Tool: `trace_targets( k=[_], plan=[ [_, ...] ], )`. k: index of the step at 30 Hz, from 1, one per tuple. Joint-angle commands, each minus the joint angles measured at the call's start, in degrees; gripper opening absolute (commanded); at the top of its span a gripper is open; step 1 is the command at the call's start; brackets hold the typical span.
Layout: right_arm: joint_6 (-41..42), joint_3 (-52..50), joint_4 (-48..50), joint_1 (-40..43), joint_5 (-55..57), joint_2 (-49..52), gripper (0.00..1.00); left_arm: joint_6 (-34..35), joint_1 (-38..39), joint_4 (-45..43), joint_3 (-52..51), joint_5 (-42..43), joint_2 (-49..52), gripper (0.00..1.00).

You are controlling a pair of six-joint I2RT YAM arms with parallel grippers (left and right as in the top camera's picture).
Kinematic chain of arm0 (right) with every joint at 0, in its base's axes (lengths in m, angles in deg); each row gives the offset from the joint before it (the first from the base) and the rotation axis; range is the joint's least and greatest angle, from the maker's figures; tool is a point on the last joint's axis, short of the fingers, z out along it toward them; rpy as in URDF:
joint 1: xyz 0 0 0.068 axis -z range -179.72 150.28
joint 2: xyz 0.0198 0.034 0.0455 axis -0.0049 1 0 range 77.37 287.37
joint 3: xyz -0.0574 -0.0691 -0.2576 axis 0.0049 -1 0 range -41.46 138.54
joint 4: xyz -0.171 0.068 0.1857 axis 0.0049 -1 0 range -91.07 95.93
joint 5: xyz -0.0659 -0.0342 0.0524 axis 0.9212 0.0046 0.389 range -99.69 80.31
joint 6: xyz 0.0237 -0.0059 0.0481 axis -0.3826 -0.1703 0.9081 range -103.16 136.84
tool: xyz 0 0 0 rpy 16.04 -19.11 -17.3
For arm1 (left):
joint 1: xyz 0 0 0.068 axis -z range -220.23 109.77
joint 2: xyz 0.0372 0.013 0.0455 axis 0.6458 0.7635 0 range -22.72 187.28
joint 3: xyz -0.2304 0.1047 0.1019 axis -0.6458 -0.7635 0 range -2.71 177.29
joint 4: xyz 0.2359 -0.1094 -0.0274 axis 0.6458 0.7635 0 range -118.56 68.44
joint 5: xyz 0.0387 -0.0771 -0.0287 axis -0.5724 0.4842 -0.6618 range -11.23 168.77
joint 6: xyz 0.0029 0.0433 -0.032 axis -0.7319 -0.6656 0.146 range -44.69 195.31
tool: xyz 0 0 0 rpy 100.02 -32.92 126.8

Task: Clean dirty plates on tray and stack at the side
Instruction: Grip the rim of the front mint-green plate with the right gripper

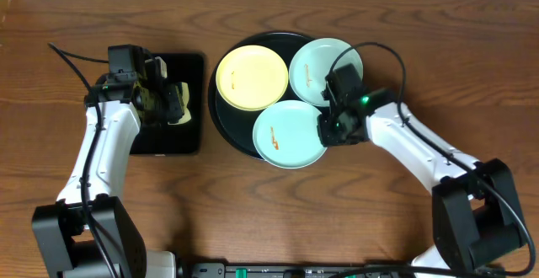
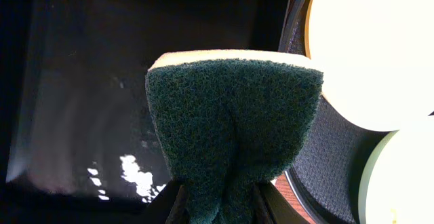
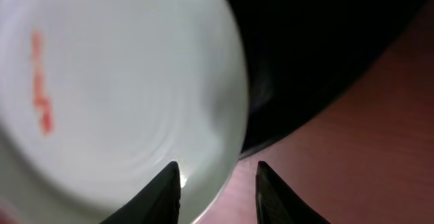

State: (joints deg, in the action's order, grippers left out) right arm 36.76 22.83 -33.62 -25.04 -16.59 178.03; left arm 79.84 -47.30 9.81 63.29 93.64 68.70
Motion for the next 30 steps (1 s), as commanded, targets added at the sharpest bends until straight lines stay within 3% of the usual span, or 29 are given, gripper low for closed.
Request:
trace_targets(
  k=[1, 5, 13, 21, 30],
  plan=[
    [3.67, -3.82, 3.54, -0.74, 4.5, 0.17, 0.31, 0.48, -0.13, 0.22, -0.2, 0.11, 0.31, 0.09],
    [3.63, -5.57, 5.68, -0.74, 4.02, 0.17, 0.13, 0.48, -0.13, 0.26, -0.2, 0.11, 0.31, 0.09],
    [2.03, -2.21, 5.51, -0.52, 4.07, -0.11, 0.01, 0.46, -0.13, 0.2, -0.2, 0.11, 0.31, 0.09],
    [-1.99, 1.6, 5.55, -0.63, 9.2, -0.26, 0.01, 0.48, -0.13, 0.26, -0.2, 0.15, 0.31, 0.09],
    [-1.99, -2.97, 7.45, -0.63, 12.09, -0.24, 0.01, -0.57, -0.13, -1.03, -0.2, 3.26, 0.31, 0.08]
  ],
)
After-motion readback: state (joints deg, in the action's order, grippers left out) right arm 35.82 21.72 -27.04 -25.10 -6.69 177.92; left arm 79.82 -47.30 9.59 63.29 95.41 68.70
